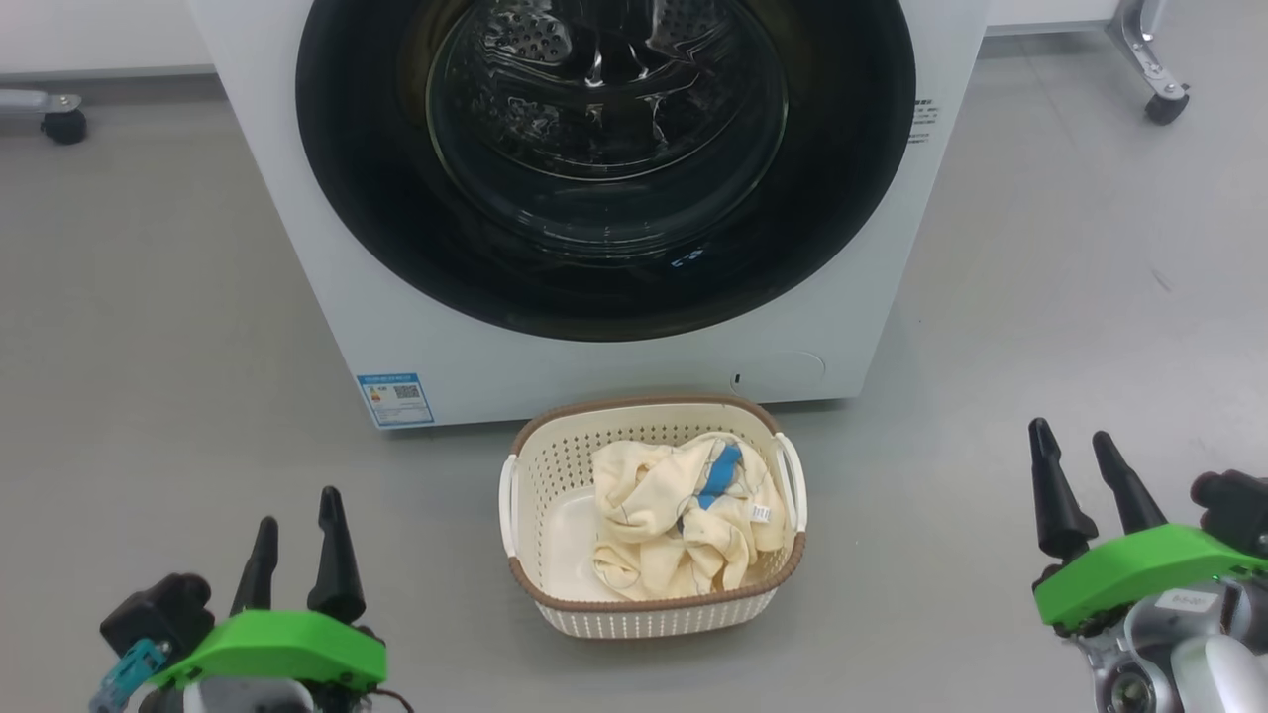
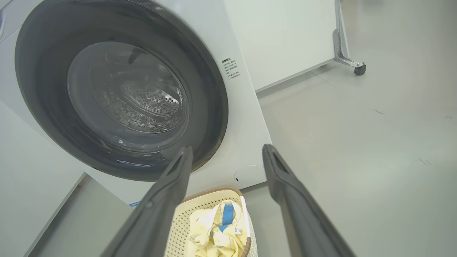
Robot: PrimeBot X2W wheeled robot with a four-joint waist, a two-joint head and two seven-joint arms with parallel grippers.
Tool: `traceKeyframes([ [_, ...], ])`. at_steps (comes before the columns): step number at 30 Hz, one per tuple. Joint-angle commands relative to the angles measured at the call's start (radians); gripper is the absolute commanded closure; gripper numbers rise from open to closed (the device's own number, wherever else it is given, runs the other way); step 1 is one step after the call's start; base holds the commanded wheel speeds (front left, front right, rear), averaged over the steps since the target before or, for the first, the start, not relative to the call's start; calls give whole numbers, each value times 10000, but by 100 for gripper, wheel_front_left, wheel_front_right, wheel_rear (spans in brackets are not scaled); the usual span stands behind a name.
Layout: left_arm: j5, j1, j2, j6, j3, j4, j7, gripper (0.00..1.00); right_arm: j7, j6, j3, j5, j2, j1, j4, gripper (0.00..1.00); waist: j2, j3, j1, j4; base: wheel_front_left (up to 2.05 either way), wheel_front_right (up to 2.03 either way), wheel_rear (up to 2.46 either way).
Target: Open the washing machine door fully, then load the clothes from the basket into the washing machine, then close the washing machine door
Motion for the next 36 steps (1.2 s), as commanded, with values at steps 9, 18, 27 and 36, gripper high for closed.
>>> traceKeyframes([
  [9,1162,-684,240,247,58,-262,-378,0,-258,-24,217,-1438,-232,-540,-643,0,0,53,-1,-1,0,0,0],
  [18,1896,-737,236,402,-94,-263,-608,0,-419,-26,252,-2420,-295,-543,-788,0,0,16,-1,-6,0,0,0],
  [27,2826,-800,322,578,-310,-345,-805,0,-552,-28,281,-3531,-313,-541,-992,0,0,-9,-1,-10,0,0,0],
  [36,3706,-869,430,696,-524,-408,-1055,0,-711,-30,296,-4624,-334,-552,-1183,0,0,-28,-1,-18,0,0,0],
])
